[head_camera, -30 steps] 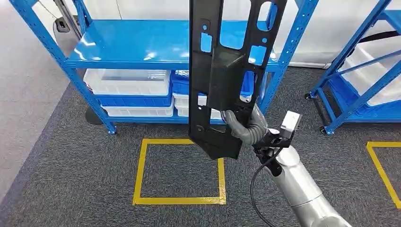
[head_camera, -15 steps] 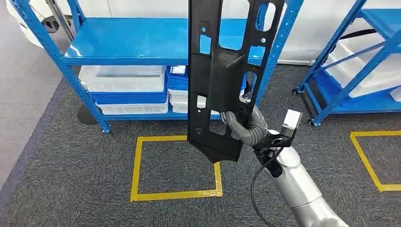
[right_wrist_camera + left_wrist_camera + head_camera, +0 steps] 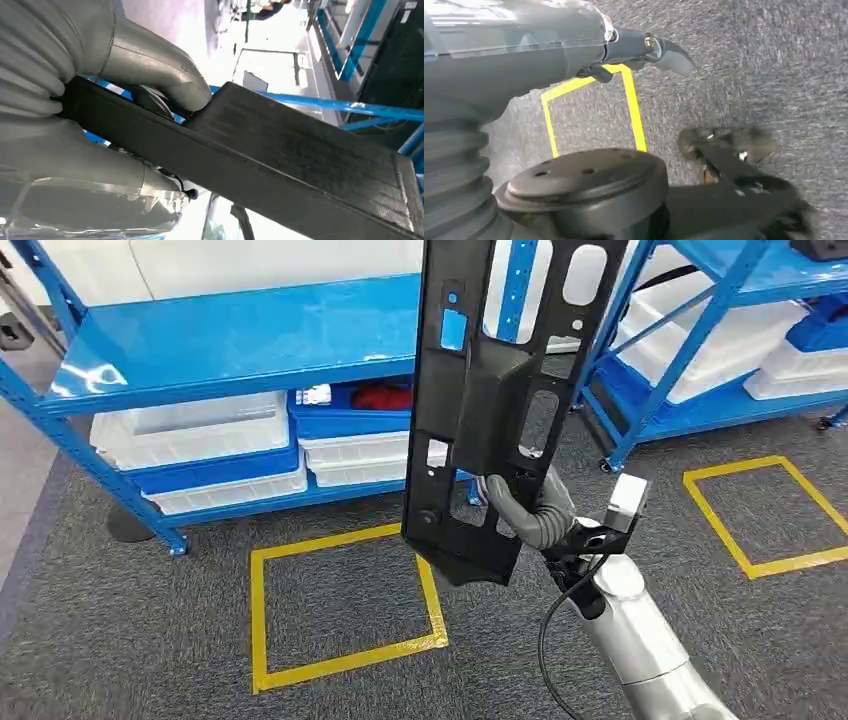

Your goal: Take the parts from the cabinet and place them on the table.

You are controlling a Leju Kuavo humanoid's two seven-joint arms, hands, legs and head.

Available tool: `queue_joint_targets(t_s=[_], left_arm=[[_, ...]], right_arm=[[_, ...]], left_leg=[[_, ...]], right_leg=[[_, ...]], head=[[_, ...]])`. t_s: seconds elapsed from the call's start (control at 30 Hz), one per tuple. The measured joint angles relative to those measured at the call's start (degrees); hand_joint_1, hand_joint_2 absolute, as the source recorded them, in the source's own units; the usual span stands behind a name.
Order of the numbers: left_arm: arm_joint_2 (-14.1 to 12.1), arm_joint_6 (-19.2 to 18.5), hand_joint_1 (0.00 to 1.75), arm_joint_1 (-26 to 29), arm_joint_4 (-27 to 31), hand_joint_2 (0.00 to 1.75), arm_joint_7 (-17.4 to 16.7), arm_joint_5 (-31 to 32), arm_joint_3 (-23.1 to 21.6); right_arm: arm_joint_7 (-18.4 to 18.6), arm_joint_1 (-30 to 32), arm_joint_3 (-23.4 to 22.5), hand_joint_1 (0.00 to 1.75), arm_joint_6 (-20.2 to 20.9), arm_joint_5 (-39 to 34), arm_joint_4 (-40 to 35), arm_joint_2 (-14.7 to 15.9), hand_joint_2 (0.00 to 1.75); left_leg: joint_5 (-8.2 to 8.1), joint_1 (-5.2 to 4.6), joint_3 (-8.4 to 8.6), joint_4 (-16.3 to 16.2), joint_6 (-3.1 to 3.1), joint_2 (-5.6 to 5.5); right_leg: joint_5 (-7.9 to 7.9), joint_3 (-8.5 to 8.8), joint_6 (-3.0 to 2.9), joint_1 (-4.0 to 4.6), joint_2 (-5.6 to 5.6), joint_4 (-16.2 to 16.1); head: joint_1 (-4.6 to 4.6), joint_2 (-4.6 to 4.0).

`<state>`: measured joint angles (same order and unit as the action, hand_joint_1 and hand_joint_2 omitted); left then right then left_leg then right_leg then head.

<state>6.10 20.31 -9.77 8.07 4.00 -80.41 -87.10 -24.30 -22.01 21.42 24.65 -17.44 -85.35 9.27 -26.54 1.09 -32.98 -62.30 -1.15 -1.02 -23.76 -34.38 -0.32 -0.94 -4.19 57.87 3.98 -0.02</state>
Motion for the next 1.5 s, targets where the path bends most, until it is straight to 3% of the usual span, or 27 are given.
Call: queue_joint_targets(t_s=[0.03,0.07,0.17,0.2,0.23,0.27,0.33,0.4,0.43,0.5,0.53,0.57,0.7,0.77,0.8,0.87,0.9,0.93,1.0,1.03,1.07,1.2,1.23,1.3,1.4,1.47,1.5], left_arm=[[0.0,0.0,0.0,0.1,0.0,1.75,0.0,0.0,0.0],[0.0,0.0,0.0,0.2,0.0,1.75,0.0,0.0,0.0],[0.0,0.0,0.0,0.3,0.0,1.75,0.0,0.0,0.0],[0.2,0.0,0.0,0.2,0.0,1.75,0.0,0.0,0.0],[0.1,0.0,0.0,0.2,0.0,1.75,0.0,0.0,0.0],[0.1,0.0,0.0,0.3,0.0,1.75,0.1,0.0,0.0],[0.1,0.0,0.0,0.6,0.0,1.75,0.1,0.0,0.0],[0.1,0.0,0.0,0.6,0.0,1.75,0.1,0.0,0.0],[0.1,0.0,0.0,0.6,0.0,1.75,0.1,0.0,0.0],[0.1,0.0,0.0,0.5,0.0,1.75,0.1,0.0,0.0],[0.2,0.0,0.0,0.5,0.0,1.75,0.1,0.0,0.0],[0.2,0.0,0.0,0.5,0.0,1.75,0.1,0.0,0.0],[0.2,0.1,0.0,0.6,0.0,1.75,0.3,0.0,0.0],[0.1,0.6,0.0,0.8,0.0,1.75,0.7,0.0,0.0],[0.1,0.6,0.0,1.0,0.0,1.75,0.9,0.0,0.0],[0.1,0.6,0.0,1.0,0.0,1.75,1.5,-0.1,0.0],[0.1,0.6,0.0,0.8,0.0,1.75,1.5,-0.1,0.0],[0.1,0.6,0.0,0.9,0.0,1.75,1.4,-0.1,0.0],[0.1,0.5,0.0,1.1,0.0,1.75,1.2,-0.1,0.0],[0.0,0.5,0.0,1.4,0.0,1.75,1.0,-0.1,0.0],[0.0,0.4,0.0,1.5,0.0,1.75,0.9,-0.1,0.0],[0.0,0.3,0.0,1.5,0.0,1.75,0.9,0.0,0.0],[0.3,0.3,0.0,1.5,0.1,1.75,0.9,0.0,0.0],[0.2,0.4,0.0,1.7,0.1,1.75,1.0,0.0,0.0],[0.2,0.4,0.0,2.0,0.1,1.75,1.1,0.0,0.0],[0.1,0.5,0.0,2.0,0.1,1.75,1.1,0.0,0.0],[0.1,0.5,0.0,1.9,0.1,1.75,1.1,0.0,0.0]], right_arm=[[0.0,0.0,0.0,1.75,0.0,0.0,-0.1,0.0,1.75],[0.0,-0.2,-0.1,1.75,0.0,0.0,-0.1,0.0,1.75],[0.1,0.2,-0.4,1.75,0.0,-0.1,-0.3,0.1,1.75],[0.1,0.4,-0.5,1.75,0.0,-0.1,-0.4,0.1,1.75],[0.0,0.3,-0.8,1.75,0.0,-0.1,-0.5,0.2,1.75],[0.0,0.3,-1.0,1.75,-0.1,-0.1,-0.8,0.3,1.75],[0.0,0.6,-1.1,1.75,-0.3,-0.1,-1.0,0.3,1.75],[0.0,1.5,-1.5,1.75,-0.4,0.0,-1.5,0.4,1.75],[0.0,2.0,-1.7,1.75,-0.6,0.0,-1.8,0.5,1.75],[0.0,2.7,-2.5,1.75,-1.0,0.2,-3.0,0.8,1.75],[-0.1,2.9,-3.0,1.75,-1.1,0.3,-3.8,1.0,1.75],[-0.2,3.2,-3.4,1.75,-1.1,0.4,-4.3,1.2,1.75],[-0.9,5.9,-5.2,1.75,-0.9,1.1,-6.4,2.3,1.75],[-1.6,7.2,-6.1,1.75,-1.0,1.8,-8.2,2.4,1.75],[-1.9,8.1,-6.7,1.75,-1.1,2.4,-9.1,2.6,1.75],[-2.5,11.0,-8.0,1.75,-1.1,3.6,-11.2,2.7,1.75],[-2.8,12.8,-9.0,1.75,-1.1,4.5,-12.4,2.9,1.75],[-3.2,14.4,-9.8,1.75,-1.1,5.2,-13.4,3.0,1.75],[-4.2,17.8,-11.7,1.75,-1.2,6.6,-16.2,3.0,1.75],[-4.7,19.7,-12.9,1.75,-1.3,7.4,-18.0,3.0,1.75],[-5.2,21.7,-14.2,1.75,-1.3,8.1,-19.6,3.0,1.75],[-7.3,28.5,-18.2,1.75,-1.2,10.3,-24.8,2.8,1.75],[-7.9,30.2,-18.8,1.75,-1.2,10.8,-26.0,2.8,1.75],[-9.0,33.1,-20.2,1.75,-1.3,12.0,-28.2,2.3,1.75],[-9.7,36.7,-21.2,1.75,-2.1,13.7,-30.3,1.0,1.75],[-9.9,38.1,-21.6,1.75,-2.3,14.2,-31.5,0.4,1.75],[-10.1,38.7,-21.8,1.75,-2.5,14.7,-32.3,0.1,1.75]], left_leg=[[-0.46,0.43,1.1,2.2,-0.05,-2.7],[-0.74,0.39,1.6,4.0,0.14,-3.13],[-0.54,0.01,1.11,3.4,1.24,-1.69],[-0.14,0.42,1.09,3.8,1.87,-0.97],[0.01,0.31,1.08,3.9,2.24,-0.34],[0.07,0.15,0.97,3.9,2.46,0.19],[0.1,-0.12,0.73,3.9,2.55,1.66],[0.09,-0.33,0.68,3.9,2.6,2.96],[0.04,-0.43,0.73,3.9,2.66,3.61],[-0.09,-0.69,0.97,3.9,2.63,4.8],[-0.15,-0.77,1.06,3.9,2.53,5.21],[-0.28,-1.24,0.92,3.8,2.3,5.69],[-0.56,-1.5,1.57,4.1,1.21,7.75],[-3.65,-1.02,0.02,0.4,0.76,3.37],[-6.13,-0.89,-1.9,-4.1,0.6,2.24],[-9.38,-0.88,-5.27,-12.3,0.4,1.55],[-9.23,-0.87,-5.72,-13.7,0.42,1.56],[-7.8,-0.85,-4.97,-12.3,0.45,1.55],[-2.58,-0.73,-0.73,-3.4,0.72,1.02],[-0.37,-0.49,1.39,1.6,0.88,-1.32],[-1.47,-0.32,1.85,2.5,1.07,-4.46],[-1.45,-0.61,2.31,3.9,1.85,-2.47],[-1.05,-0.01,2.62,4.6,2.34,-1.36],[-0.96,-0.16,2.84,4.9,2.7,0.06],[-1.08,-0.29,2.72,4.8,2.67,2.46],[-1.26,-0.3,2.83,4.8,2.39,4.08],[-1.39,-0.29,3.01,4.8,2.22,4.86]], right_leg=[[-0.03,-0.37,0.4,-0.12,-0.45,0.2],[-0.04,-1.06,0.88,0.28,-1.31,1.1],[0.87,-1.92,2.26,-0.19,-2.93,0.5],[0.55,-2.07,2.45,-0.32,-1.9,0.8],[-0.68,-2.65,2.61,0.09,1.39,2.3],[-2.99,-4.3,2.78,0.08,2.95,5.8],[-7.38,-8.63,3.01,0.03,3.79,15.4],[-7.72,-9.99,2.92,0.05,3.86,19.0],[-6.14,-8.62,2.74,0.08,3.91,16.8],[-1.35,-2.4,1.85,0.43,5.24,5.8],[-1.18,-0.16,1.16,1.07,8.1,1.3],[-1.34,0.01,0.73,1.68,8.69,0.8],[-0.78,-0.27,-0.34,1.32,6.07,0.0],[-0.41,0.09,-0.78,0.76,5.01,-0.3],[-0.4,0.05,-0.94,0.75,4.48,-0.3],[-0.4,0.07,-0.95,0.78,3.34,-0.3],[-0.41,0.1,-0.95,0.78,2.74,-0.2],[-0.42,0.09,-0.94,0.76,2.0,-0.1],[-0.57,0.12,-0.7,0.72,0.35,0.3],[-0.74,-0.01,-0.47,0.67,-0.3,0.6],[-0.75,-0.45,-0.17,0.87,-0.8,0.9],[-0.03,-1.49,1.46,0.3,-3.27,0.9],[-0.35,-1.54,1.62,0.05,-2.66,1.4],[-4.03,-4.15,2.18,0.44,2.18,6.8],[-8.29,-9.6,2.72,-0.07,3.74,18.2],[-5.76,-7.69,2.84,-0.33,4.03,15.0],[-3.38,-4.69,2.76,-0.37,4.63,9.8]], head=[[-0.02,0.0],[-0.02,0.0],[-0.04,0.0],[-0.02,0.0],[-0.04,0.0],[-0.04,0.0],[-0.04,0.0],[-0.04,0.0],[-0.04,0.0],[-0.04,0.0],[-0.04,0.0],[-0.04,0.0],[-0.04,0.0],[-0.02,0.0],[0.0,0.0],[-0.02,0.0],[-0.02,0.0],[0.0,0.0],[0.0,0.0],[0.0,0.0],[-0.02,0.0],[-0.02,0.0],[-0.02,0.0],[-0.02,0.0],[-0.02,0.0],[-0.02,0.0],[-0.02,0.0]])
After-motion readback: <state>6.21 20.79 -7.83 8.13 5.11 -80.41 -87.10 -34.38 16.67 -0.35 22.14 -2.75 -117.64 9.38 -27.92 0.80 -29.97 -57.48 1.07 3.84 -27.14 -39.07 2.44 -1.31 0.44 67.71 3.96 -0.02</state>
